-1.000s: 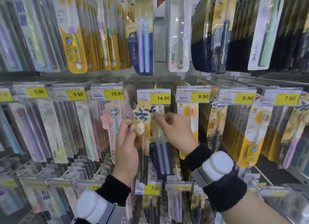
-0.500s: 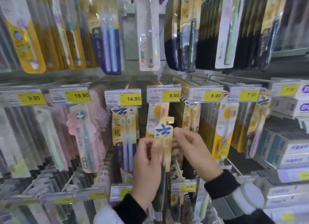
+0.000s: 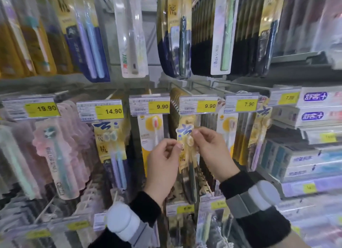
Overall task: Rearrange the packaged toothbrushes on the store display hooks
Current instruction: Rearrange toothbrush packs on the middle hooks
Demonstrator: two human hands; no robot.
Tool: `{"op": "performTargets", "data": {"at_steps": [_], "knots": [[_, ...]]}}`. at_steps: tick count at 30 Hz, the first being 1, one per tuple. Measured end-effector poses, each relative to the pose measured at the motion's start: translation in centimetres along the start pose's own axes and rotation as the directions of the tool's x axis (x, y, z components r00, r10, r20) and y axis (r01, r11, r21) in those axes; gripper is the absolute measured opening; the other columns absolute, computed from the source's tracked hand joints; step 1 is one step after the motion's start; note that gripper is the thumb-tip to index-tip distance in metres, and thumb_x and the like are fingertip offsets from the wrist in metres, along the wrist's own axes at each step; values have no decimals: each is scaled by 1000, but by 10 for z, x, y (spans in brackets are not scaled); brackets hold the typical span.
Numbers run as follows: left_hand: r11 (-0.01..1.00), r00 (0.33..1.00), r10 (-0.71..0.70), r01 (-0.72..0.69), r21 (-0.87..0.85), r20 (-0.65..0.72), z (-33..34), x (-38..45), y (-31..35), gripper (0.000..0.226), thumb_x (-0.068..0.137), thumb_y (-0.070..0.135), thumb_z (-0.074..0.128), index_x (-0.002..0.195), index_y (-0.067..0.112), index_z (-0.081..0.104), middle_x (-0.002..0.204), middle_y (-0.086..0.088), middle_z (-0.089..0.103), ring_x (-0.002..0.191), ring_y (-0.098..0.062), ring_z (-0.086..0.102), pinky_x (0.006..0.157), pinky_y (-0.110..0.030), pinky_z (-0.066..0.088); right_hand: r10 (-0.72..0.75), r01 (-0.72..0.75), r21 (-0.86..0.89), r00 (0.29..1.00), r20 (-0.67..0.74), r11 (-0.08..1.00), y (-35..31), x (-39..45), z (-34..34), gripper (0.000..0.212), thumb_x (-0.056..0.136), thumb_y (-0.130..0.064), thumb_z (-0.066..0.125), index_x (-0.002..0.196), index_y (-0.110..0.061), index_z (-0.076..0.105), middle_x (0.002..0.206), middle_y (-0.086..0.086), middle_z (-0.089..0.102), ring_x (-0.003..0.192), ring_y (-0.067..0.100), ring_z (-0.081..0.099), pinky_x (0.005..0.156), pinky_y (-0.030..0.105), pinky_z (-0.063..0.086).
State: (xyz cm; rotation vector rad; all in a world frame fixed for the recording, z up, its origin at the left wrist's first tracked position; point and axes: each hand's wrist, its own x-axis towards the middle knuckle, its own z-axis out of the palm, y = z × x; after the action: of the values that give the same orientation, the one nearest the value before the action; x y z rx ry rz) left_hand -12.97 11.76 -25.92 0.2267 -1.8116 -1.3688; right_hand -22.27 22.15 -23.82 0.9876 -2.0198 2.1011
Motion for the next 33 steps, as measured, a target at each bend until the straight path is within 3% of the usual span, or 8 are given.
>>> {"op": "performTargets", "data": {"at_steps": [4, 8, 12, 14, 21, 29, 33], "knots": [[1000, 1000, -3, 4, -30, 11, 9, 10, 10, 10, 98, 18, 59, 92, 15, 66, 74, -1, 65, 59, -9, 61, 49, -9, 43, -38, 35, -32, 996, -85, 999, -3, 13, -5, 17, 101, -17, 57, 103, -14, 74, 63, -20, 64, 57, -6, 56, 63, 18, 42], [998, 999, -40, 40, -38, -8, 11, 12, 5, 9, 98, 20, 60, 93, 18, 67, 83, 0, 69, 54, -6, 62, 51, -13, 44, -77, 71, -91, 995, -66, 993, 0, 15, -8, 18, 100, -18, 58, 103, -15, 76, 71, -18, 67, 63, -8, 59, 67, 19, 45], [998, 999, -45, 44, -41, -18, 9, 14, -1, 8, 97, 22, 61, 94, 19, 67, 88, 1, 71, 58, -11, 69, 55, -22, 49, -139, 130, -170, 990, -40, 977, -7, 17, -4, 17, 99, -21, 60, 105, -19, 75, 89, -17, 71, 77, -13, 64, 70, 7, 46], [998, 999, -37, 35, -59, -28, 9, 16, 1, 7, 97, 21, 62, 94, 18, 67, 87, -1, 71, 57, -10, 69, 56, -26, 51, -167, 157, -176, 985, -43, 972, -14, 20, -1, 14, 99, -20, 61, 101, -23, 74, 89, -18, 72, 79, -16, 64, 71, 4, 47], [997, 1000, 3, -4, -71, -17, 15, 30, 10, 10, 97, 18, 61, 91, 25, 66, 90, 3, 71, 55, -13, 66, 54, -23, 47, -199, 157, -217, 961, -191, 964, -15, 28, -3, 16, 97, -20, 62, 93, -25, 76, 80, -16, 71, 73, -8, 64, 65, 6, 45], [995, 996, 82, -83, -57, -34, 17, 26, 10, 16, 98, 16, 59, 88, 29, 63, 82, 8, 68, 53, -13, 61, 49, -22, 48, -223, 159, -308, 958, -183, 938, -18, 26, -4, 12, 97, -26, 61, 93, -27, 72, 77, -18, 67, 71, -8, 62, 62, 7, 45], [994, 994, 99, -101, -50, -36, 19, 29, 10, 16, 98, 15, 58, 88, 27, 62, 85, 11, 67, 52, -13, 61, 49, -26, 48, -190, 126, -313, 965, -183, 941, -19, 31, -6, 14, 96, -25, 62, 95, -21, 76, 79, -13, 70, 73, -2, 63, 64, 16, 45]]}}
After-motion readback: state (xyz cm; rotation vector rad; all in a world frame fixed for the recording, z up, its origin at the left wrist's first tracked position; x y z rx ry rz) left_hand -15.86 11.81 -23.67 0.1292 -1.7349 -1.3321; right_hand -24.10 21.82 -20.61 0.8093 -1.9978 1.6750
